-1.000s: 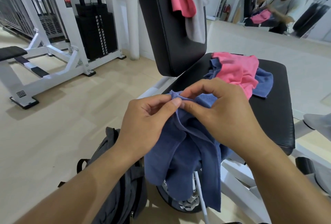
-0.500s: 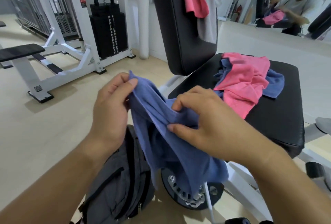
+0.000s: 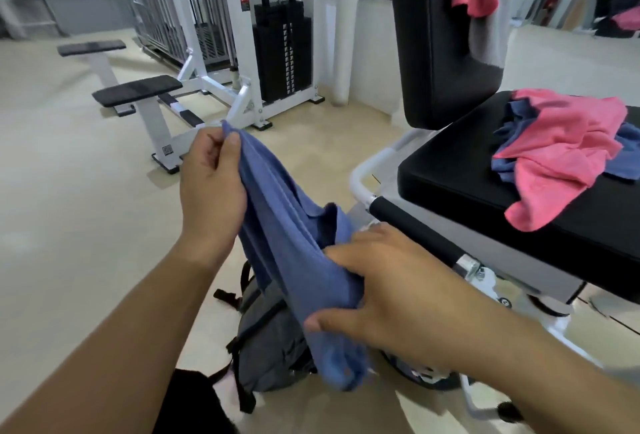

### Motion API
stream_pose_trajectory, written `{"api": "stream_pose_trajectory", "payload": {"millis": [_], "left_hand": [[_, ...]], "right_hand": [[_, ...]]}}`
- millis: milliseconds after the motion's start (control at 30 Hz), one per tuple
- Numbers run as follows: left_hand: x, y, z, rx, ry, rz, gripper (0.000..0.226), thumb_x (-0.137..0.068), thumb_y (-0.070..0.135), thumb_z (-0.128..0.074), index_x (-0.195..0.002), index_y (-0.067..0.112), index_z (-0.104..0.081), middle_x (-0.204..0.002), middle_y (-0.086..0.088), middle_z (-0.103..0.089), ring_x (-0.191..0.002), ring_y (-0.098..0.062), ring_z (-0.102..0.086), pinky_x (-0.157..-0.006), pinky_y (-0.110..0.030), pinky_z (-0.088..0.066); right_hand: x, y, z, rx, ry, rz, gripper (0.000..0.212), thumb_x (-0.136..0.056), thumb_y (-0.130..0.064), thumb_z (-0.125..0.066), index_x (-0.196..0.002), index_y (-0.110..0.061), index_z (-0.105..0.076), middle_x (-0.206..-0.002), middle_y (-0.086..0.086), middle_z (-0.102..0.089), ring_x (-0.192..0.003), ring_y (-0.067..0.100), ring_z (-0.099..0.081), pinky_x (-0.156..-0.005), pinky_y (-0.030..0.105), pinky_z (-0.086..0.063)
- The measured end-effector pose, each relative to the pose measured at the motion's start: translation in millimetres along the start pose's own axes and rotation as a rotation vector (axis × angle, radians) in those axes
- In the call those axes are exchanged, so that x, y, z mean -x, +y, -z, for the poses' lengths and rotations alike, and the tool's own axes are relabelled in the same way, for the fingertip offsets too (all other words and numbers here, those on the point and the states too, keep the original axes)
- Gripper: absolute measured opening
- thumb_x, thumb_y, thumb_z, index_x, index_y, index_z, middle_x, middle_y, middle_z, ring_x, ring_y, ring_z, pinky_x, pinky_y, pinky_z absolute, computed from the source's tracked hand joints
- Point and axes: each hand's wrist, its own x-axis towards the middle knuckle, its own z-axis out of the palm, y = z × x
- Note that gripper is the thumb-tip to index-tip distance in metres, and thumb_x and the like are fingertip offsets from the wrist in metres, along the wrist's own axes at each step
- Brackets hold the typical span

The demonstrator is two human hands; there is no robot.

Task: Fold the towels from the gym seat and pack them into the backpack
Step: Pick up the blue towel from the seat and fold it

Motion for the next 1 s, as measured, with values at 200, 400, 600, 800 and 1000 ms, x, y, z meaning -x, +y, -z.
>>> {"api": "stream_pose_trajectory", "payload": {"millis": [200, 400, 600, 800, 1000], "left_hand": [[-3, -10, 19, -0.093, -0.001, -0.007, 0.022, -0.104, 0.034, -0.052, -0.084, 0.033, -0.061, -0.086, -0.002, -0.063, -0.079, -0.011, -0.054, -0.077, -0.032, -0.044], [7, -14, -8, -0.212, -0.244, 0.029, 0.021, -0.103, 0.032, -0.053, -0.097, 0.021, -0.069, -0.092, -0.006, -0.071, -0.075, -0.013, -0.062, -0.066, -0.015, -0.044], [-4, -21, -27, -0.063, -0.201, 0.153, 0.023, -0.104, 0.029, -0.052, -0.093, 0.016, -0.068, -0.093, -0.014, -0.071, -0.082, -0.014, -0.06, -0.08, -0.034, -0.049], [-15, -28, -33, 0.117, -0.206, 0.274, 0.022, -0.097, 0.035, -0.057, -0.089, 0.019, -0.069, -0.092, -0.004, -0.065, -0.087, -0.019, -0.056, -0.082, -0.038, -0.043], [-9, -20, -42, 0.141, -0.217, 0.154, 0.028, -0.103, 0.031, -0.054, -0.077, 0.031, -0.064, -0.087, 0.003, -0.062, -0.085, -0.014, -0.055, -0.082, -0.033, -0.044]], "right_hand": [[17, 3, 36, -0.171, -0.072, 0.033, 0.046, -0.075, -0.054, -0.081, -0.074, -0.014, -0.059, -0.074, 0.007, -0.056, -0.074, 0.021, -0.058, -0.067, 0.043, -0.048], [19, -14, 21, 0.098, -0.217, 0.19, 0.02, -0.088, -0.05, -0.064, -0.078, -0.058, -0.049, -0.078, -0.033, -0.052, -0.062, -0.012, -0.051, -0.048, 0.006, -0.036], [49, 13, 81, 0.105, 0.025, -0.048, 0.046, -0.076, -0.065, -0.07, -0.072, -0.024, -0.05, -0.065, -0.002, -0.053, -0.06, 0.015, -0.05, -0.049, 0.033, -0.042], [50, 87, 93, 0.151, 0.292, -0.517, 0.035, -0.076, -0.05, -0.079, -0.07, -0.022, -0.06, -0.065, 0.001, -0.061, -0.061, 0.018, -0.052, -0.055, 0.032, -0.039], [51, 93, 91, 0.183, 0.118, -0.674, 0.022, -0.071, -0.042, -0.089, -0.083, -0.035, -0.071, -0.07, -0.008, -0.068, -0.062, 0.006, -0.059, -0.052, 0.018, -0.039]]}}
